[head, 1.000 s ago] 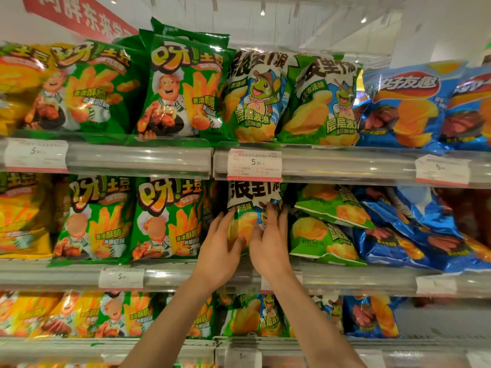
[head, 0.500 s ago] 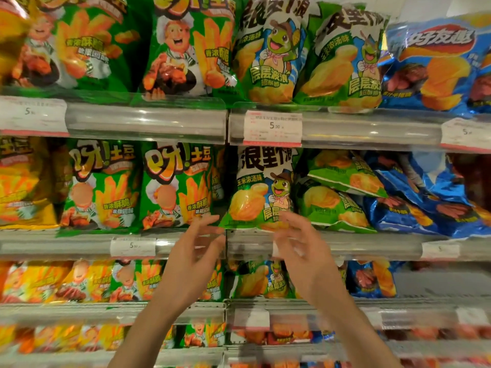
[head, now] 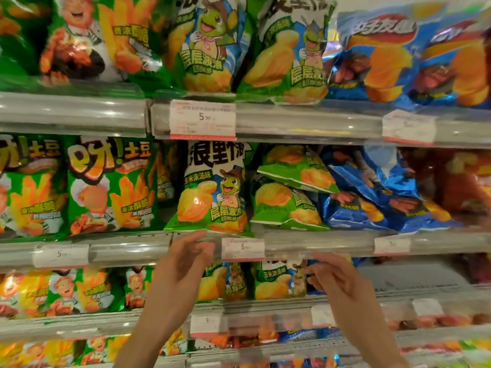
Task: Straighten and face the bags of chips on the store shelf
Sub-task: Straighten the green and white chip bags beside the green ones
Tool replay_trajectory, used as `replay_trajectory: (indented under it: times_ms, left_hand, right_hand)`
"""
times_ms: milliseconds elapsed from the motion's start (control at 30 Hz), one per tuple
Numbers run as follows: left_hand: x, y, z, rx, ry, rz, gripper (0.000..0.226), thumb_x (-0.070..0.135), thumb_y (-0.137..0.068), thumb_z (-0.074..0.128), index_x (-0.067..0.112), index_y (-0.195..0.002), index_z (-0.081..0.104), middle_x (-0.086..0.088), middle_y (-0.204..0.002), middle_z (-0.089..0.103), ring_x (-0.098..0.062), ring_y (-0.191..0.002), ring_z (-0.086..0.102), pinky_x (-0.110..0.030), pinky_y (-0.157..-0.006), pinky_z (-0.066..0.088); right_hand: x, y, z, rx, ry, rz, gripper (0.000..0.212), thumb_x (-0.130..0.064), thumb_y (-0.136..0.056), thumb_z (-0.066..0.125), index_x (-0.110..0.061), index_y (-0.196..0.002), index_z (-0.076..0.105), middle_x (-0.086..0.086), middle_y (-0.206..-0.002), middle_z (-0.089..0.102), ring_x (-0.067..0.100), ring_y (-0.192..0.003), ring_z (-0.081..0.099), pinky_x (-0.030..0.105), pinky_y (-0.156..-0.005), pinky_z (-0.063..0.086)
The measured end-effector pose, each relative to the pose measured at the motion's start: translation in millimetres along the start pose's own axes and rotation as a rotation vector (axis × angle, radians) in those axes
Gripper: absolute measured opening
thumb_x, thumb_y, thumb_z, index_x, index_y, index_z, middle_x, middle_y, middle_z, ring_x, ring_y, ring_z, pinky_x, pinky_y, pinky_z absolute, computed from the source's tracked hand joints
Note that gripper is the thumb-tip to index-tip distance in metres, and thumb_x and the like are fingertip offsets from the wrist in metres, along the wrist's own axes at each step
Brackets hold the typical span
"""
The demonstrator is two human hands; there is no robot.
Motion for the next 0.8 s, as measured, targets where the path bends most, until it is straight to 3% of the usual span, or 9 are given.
replay_trajectory:
  times_ms: [67, 233, 367, 433, 567, 667, 800]
  left_hand:
    - [12, -4, 17, 0.028, 0.004, 0.023, 0.022, 0.032, -0.093, 0.064, 0.038, -0.114, 0.064, 0.024, -0.100, 0.072, 0.002, -0.095, 0.068, -0.023, -0.084, 0.051]
    - [54, -25, 65, 0.108, -0.054, 0.128, 0.023, 0.026, -0.096, 0.063, 0.032, -0.118, 0.063, 0.017, -0.101, 0.070, 0.007, -0.094, 0.063, -0.003, -0.071, 0.046]
    - [85, -58, 96, 0.148, -0.147, 0.151, 0.038, 0.038, -0.095, 0.062, 0.033, -0.132, 0.053, 0.019, -0.119, 0.058, 0.014, -0.095, 0.056, -0.016, -0.081, 0.049]
    - [96, -76, 107, 0.167, -0.216, 0.180, 0.045, 0.043, -0.095, 0.062, 0.032, -0.137, 0.048, 0.014, -0.122, 0.057, 0.014, -0.090, 0.057, -0.013, -0.075, 0.048]
    - [104, -107, 124, 0.122, -0.390, 0.190, 0.059, 0.055, -0.092, 0.061, 0.030, -0.143, 0.045, 0.002, -0.135, 0.059, -0.012, -0.104, 0.064, -0.040, -0.093, 0.054]
    - [108, -118, 133, 0.080, -0.462, 0.205, 0.057, 0.053, -0.091, 0.064, 0.024, -0.139, 0.053, 0.001, -0.136, 0.061, -0.020, -0.117, 0.061, -0.034, -0.097, 0.050]
    - [113, -120, 133, 0.081, -0.377, 0.203, 0.045, 0.048, -0.090, 0.069, 0.023, -0.127, 0.062, 0.003, -0.118, 0.067, -0.016, -0.099, 0.067, -0.032, -0.086, 0.053]
  right_hand:
    - [-3, -13, -19, 0.004, 0.036, -0.047, 0.015, -0.017, -0.097, 0.056, -0.025, -0.104, 0.068, -0.010, -0.085, 0.076, 0.006, -0.083, 0.071, 0.029, -0.082, 0.054]
    - [-25, -52, -64, -0.005, 0.104, -0.188, 0.013, -0.031, -0.097, 0.058, -0.034, -0.105, 0.068, -0.019, -0.091, 0.074, 0.000, -0.088, 0.068, 0.019, -0.073, 0.051]
    - [-44, -84, -80, 0.044, 0.177, -0.329, 0.013, -0.032, -0.097, 0.057, -0.033, -0.106, 0.066, -0.021, -0.091, 0.069, -0.004, -0.089, 0.063, 0.009, -0.072, 0.047]
    - [-48, -104, -78, 0.071, 0.253, -0.350, 0.017, -0.034, -0.097, 0.057, -0.030, -0.112, 0.064, -0.018, -0.097, 0.066, -0.003, -0.090, 0.061, 0.013, -0.073, 0.049]
    - [-52, -135, -63, 0.037, 0.388, -0.374, 0.042, -0.047, -0.094, 0.056, -0.028, -0.131, 0.054, -0.004, -0.109, 0.062, 0.011, -0.095, 0.062, 0.042, -0.085, 0.054]
    - [-53, -143, -54, 0.006, 0.364, -0.358, 0.054, -0.052, -0.093, 0.055, -0.024, -0.139, 0.049, -0.002, -0.118, 0.062, 0.018, -0.108, 0.059, 0.045, -0.094, 0.051]
    - [-52, -147, -54, -0.019, 0.292, -0.291, 0.062, -0.060, -0.091, 0.052, -0.022, -0.139, 0.049, -0.003, -0.120, 0.063, 0.015, -0.109, 0.059, 0.040, -0.097, 0.049]
Point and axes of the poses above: each hand's wrist, its own y-axis away from the middle knuckle, its own z-axis out of the palm, x = y × z, the point moved 3 cm from there along -y, towards the middle knuckle
